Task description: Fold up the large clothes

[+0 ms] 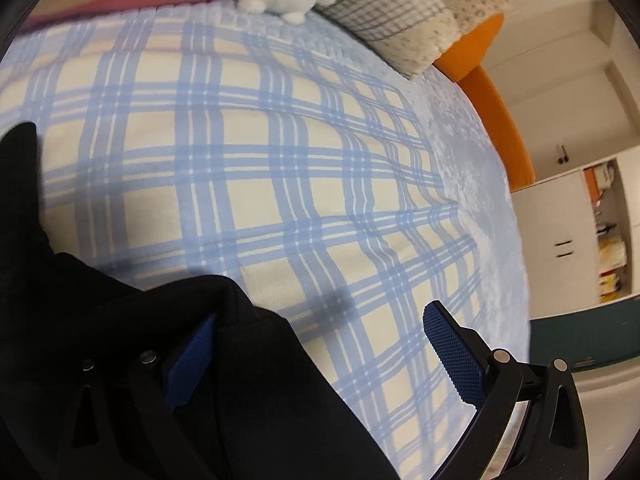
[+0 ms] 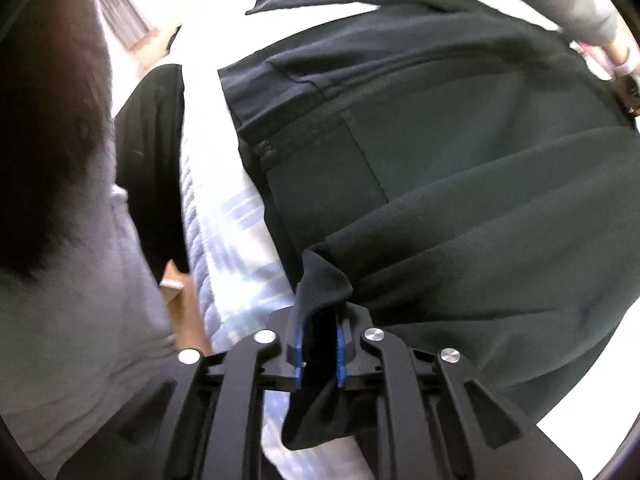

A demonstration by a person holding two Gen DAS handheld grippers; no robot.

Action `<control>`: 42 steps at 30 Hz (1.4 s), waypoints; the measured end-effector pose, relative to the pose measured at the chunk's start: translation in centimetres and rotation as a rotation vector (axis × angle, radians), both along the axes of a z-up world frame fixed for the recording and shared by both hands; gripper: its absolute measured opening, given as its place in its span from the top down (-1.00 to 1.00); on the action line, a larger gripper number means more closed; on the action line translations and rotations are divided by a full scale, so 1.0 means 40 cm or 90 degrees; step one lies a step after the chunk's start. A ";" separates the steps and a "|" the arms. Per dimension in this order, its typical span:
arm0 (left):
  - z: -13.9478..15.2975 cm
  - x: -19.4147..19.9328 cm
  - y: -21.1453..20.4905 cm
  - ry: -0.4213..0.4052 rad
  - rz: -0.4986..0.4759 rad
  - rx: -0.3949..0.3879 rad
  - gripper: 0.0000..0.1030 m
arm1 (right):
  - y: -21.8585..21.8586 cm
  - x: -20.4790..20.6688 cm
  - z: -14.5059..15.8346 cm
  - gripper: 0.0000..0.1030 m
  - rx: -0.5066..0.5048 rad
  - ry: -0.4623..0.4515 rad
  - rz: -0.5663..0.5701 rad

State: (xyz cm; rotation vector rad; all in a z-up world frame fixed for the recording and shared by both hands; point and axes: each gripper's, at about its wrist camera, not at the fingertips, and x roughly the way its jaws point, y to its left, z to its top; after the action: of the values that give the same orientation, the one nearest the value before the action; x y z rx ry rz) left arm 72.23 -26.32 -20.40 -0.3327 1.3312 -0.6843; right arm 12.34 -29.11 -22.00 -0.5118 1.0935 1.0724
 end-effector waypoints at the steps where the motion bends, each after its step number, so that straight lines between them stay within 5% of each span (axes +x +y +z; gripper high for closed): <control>1: 0.010 -0.010 -0.002 -0.012 0.009 0.006 -0.94 | -0.004 -0.025 0.005 0.47 0.020 -0.014 0.015; 3: 0.041 -0.040 0.005 -0.032 0.018 0.004 -0.94 | 0.011 -0.065 0.002 -0.87 0.035 -0.005 0.035; 4: 0.062 -0.056 0.019 -0.042 0.022 -0.011 -0.94 | 0.019 -0.091 -0.006 -0.93 0.019 -0.029 0.017; 6: 0.125 -0.104 0.067 -0.070 0.041 -0.039 -0.94 | 0.016 -0.123 -0.010 -0.93 0.013 -0.076 -0.010; 11: 0.322 -0.297 0.193 -0.177 -0.003 -0.049 -0.94 | -0.012 -0.104 0.008 -0.91 0.068 -0.021 -0.089; 14: 0.409 -0.448 0.288 -0.197 -0.030 -0.087 -0.94 | -0.018 -0.111 0.034 -0.91 0.062 -0.032 -0.106; 21: 0.521 -0.789 0.557 -0.290 0.012 -0.102 -0.94 | -0.050 -0.173 0.103 -0.91 0.060 -0.058 -0.125; 26: 0.511 -0.969 0.842 -0.309 0.112 -0.052 -0.94 | -0.041 -0.179 0.177 -0.91 0.100 -0.107 -0.155; 33: 0.401 -1.143 1.331 -0.232 0.336 -0.011 -0.94 | 0.072 -0.084 0.250 -0.91 0.165 -0.149 -0.169; 42: 0.191 -1.215 1.841 -0.110 0.517 -0.065 -0.94 | 0.268 0.090 0.304 -0.91 0.208 -0.137 -0.199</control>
State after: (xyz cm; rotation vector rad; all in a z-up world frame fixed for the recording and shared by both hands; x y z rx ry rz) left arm 23.63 47.33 -12.76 -0.8179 0.8830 -0.0872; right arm 15.95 -18.39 -9.84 -0.1808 0.7590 0.8747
